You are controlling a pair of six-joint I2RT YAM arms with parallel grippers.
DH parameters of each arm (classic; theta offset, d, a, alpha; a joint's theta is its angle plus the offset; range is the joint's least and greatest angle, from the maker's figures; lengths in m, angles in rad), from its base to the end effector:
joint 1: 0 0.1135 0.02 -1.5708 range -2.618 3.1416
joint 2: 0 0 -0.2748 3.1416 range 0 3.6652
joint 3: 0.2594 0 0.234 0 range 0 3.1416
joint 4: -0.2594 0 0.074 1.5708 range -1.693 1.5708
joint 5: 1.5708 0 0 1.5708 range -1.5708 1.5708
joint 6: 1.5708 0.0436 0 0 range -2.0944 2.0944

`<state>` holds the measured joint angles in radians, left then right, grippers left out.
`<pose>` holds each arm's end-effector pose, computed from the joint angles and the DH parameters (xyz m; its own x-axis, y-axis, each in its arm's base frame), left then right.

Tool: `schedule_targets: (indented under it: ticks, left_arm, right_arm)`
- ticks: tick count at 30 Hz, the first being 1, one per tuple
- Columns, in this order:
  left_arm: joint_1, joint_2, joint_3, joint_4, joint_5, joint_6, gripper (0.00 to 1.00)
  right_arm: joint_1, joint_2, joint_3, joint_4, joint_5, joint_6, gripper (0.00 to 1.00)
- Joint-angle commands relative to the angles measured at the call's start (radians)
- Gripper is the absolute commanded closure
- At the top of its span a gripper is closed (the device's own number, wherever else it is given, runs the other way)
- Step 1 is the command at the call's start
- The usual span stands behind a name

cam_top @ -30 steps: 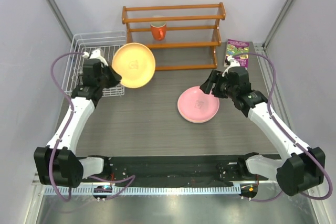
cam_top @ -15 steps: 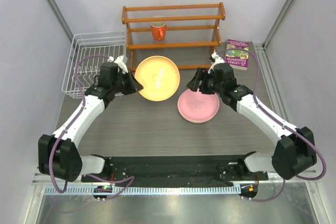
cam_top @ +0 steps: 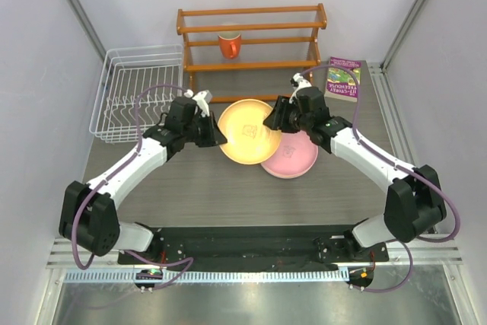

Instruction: Unload the plates from the dish rack

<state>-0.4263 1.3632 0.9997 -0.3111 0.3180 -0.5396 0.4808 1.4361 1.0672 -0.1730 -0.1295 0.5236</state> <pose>0.2550 -0.1308 0.2860 -0.8039 -0.1709 -0.5697 0.2355 0.7880 -0.5688 0.2777 0.1512 0.2998 -0.6744 0.2075 -0.7086 -0.2535 0.8364 0.4860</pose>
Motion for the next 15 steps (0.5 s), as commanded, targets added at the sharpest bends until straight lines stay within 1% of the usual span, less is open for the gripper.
schedule_targets:
  ticks: [1, 2, 4, 5, 6, 7, 8, 9, 10, 11, 13, 15]
  left_arm:
    - [-0.023, 0.002, 0.039, 0.043, 0.012, 0.001, 1.0]
    - [-0.023, -0.006, 0.039, 0.043, 0.007, 0.001, 1.0]
    - [-0.023, -0.01, 0.034, 0.037, -0.022, 0.004, 1.0]
    - [-0.023, -0.013, 0.034, 0.03, -0.036, 0.006, 0.99]
    - [-0.023, -0.012, 0.039, 0.026, -0.052, 0.006, 0.92]
    - [-0.023, -0.01, 0.04, 0.012, -0.078, 0.01, 0.82]
    - [-0.023, -0.007, 0.042, 0.006, -0.095, 0.013, 0.6]
    - [-0.023, 0.002, 0.05, -0.003, -0.106, 0.015, 0.54]
    - [-0.023, 0.007, 0.053, -0.02, -0.129, 0.023, 0.5]
    - [-0.023, 0.013, 0.054, -0.025, -0.143, 0.026, 0.45]
    - [-0.023, 0.023, 0.062, -0.043, -0.186, 0.029, 0.4]
    - [-0.023, 0.02, 0.063, -0.066, -0.265, 0.033, 0.37]
  right_arm:
    - [0.005, 0.018, 0.042, 0.004, 0.03, -0.007, 0.68]
    - [0.007, 0.012, 0.033, -0.003, 0.043, -0.01, 0.78]
    - [0.007, -0.003, 0.02, -0.01, 0.06, -0.014, 0.91]
    - [0.005, -0.025, 0.005, -0.014, 0.067, -0.016, 0.99]
    - [0.005, -0.038, -0.001, -0.019, 0.089, -0.02, 0.99]
    - [0.005, -0.051, -0.004, -0.029, 0.103, -0.025, 0.99]
    - [0.005, -0.074, -0.012, -0.051, 0.119, -0.027, 0.99]
    - [0.005, -0.085, -0.013, -0.062, 0.167, -0.03, 0.99]
    - [0.004, -0.094, -0.015, -0.074, 0.185, -0.034, 0.99]
    - [0.002, -0.104, -0.016, -0.101, 0.206, -0.036, 0.99]
    - [-0.013, -0.132, -0.021, -0.131, 0.261, -0.033, 0.99]
    - [-0.03, -0.154, -0.035, -0.174, 0.284, -0.028, 0.99]
